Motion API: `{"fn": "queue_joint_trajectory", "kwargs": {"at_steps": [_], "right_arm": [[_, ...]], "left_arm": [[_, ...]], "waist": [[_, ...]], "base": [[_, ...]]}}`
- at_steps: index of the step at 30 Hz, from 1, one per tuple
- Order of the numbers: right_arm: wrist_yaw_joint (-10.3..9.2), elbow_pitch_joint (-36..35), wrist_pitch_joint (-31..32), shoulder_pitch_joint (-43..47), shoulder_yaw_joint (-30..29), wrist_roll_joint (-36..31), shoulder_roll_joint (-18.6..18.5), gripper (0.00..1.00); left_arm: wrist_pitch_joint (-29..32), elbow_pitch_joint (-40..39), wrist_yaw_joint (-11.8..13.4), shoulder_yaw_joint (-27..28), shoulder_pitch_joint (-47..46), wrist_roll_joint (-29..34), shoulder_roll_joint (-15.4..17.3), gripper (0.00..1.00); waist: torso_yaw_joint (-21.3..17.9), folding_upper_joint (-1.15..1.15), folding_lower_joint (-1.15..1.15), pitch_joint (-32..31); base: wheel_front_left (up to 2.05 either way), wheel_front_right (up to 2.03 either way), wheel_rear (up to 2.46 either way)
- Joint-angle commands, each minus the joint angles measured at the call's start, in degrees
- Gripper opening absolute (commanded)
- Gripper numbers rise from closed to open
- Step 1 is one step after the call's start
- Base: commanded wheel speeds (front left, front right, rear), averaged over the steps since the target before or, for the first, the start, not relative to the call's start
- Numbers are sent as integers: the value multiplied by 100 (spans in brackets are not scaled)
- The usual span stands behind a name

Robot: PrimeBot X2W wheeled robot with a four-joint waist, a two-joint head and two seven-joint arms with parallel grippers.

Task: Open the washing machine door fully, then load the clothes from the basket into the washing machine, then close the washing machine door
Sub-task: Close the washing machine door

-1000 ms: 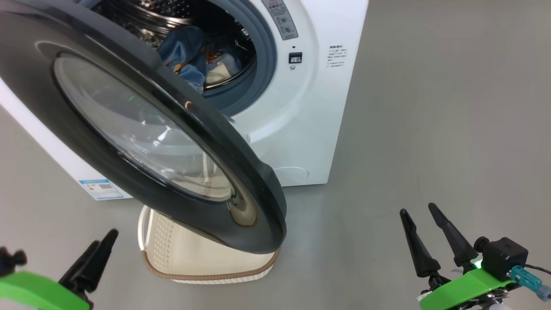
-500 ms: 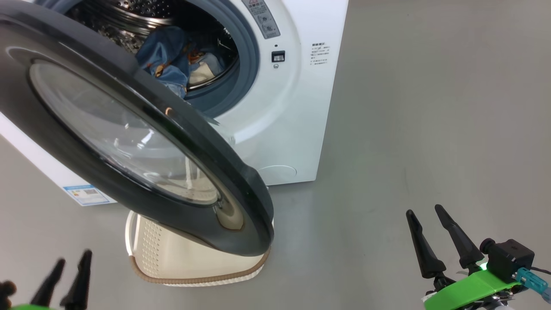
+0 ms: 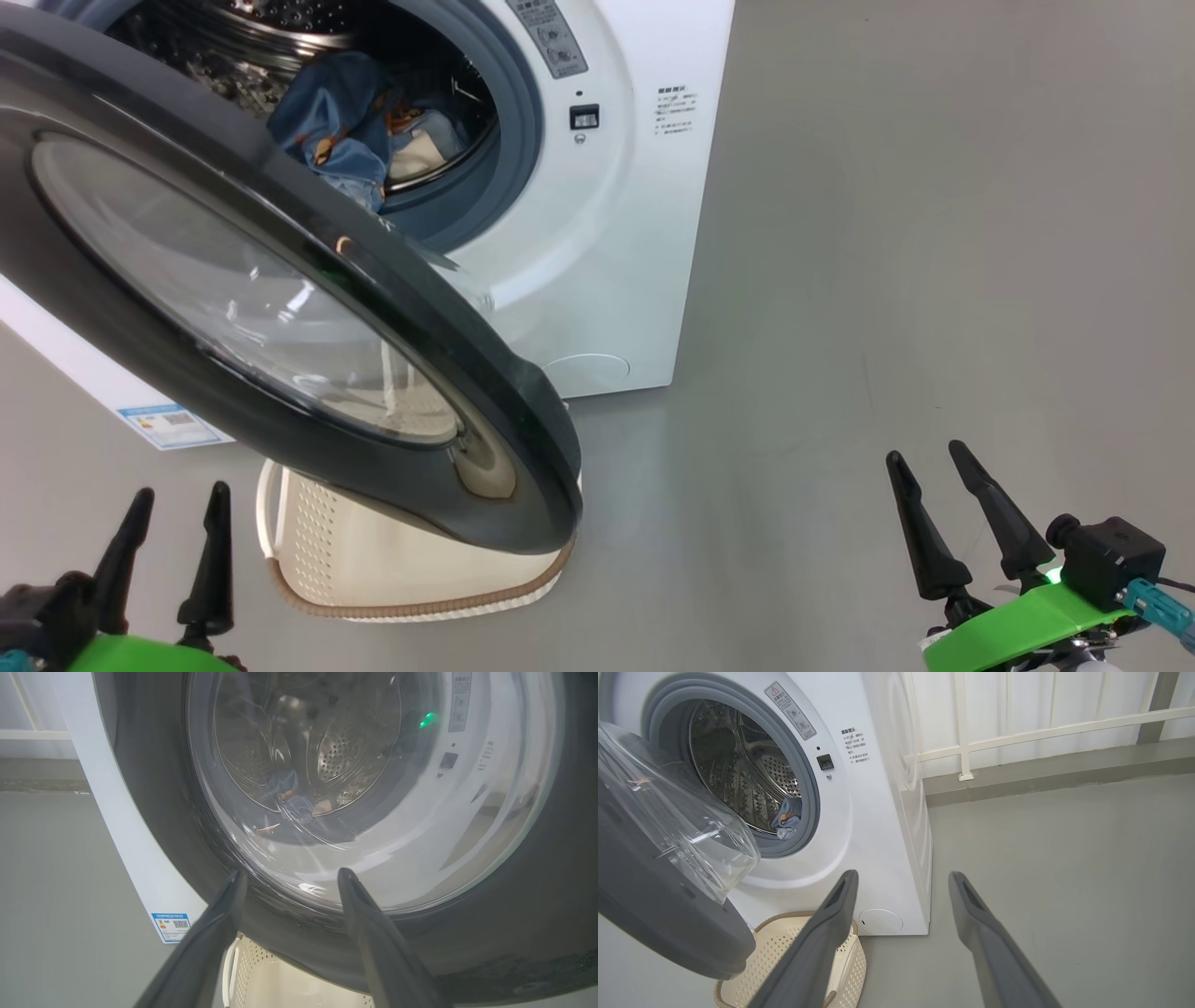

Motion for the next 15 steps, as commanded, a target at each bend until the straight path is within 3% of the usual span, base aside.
{"fn": "queue_joint_trajectory", "kwargs": {"at_steps": [1, 9, 15], "right_arm": [[9, -143, -28, -110, 86, -19, -42, 100], [9, -127, -28, -103, 84, -12, -15, 100], [9, -135, -28, -96, 83, -16, -23, 100]], "left_arm": [[-37, -188, -15, 379, -1, 247, -13, 100], [-38, -22, -15, 681, 175, 594, -374, 100], [-38, 20, -15, 743, 160, 695, -447, 100]], "waist": [[-13, 0, 0, -7], [-43, 0, 0, -36], [-15, 0, 0, -55]], "base": [[0, 0, 0], [0, 0, 0], [0, 0, 0]]}}
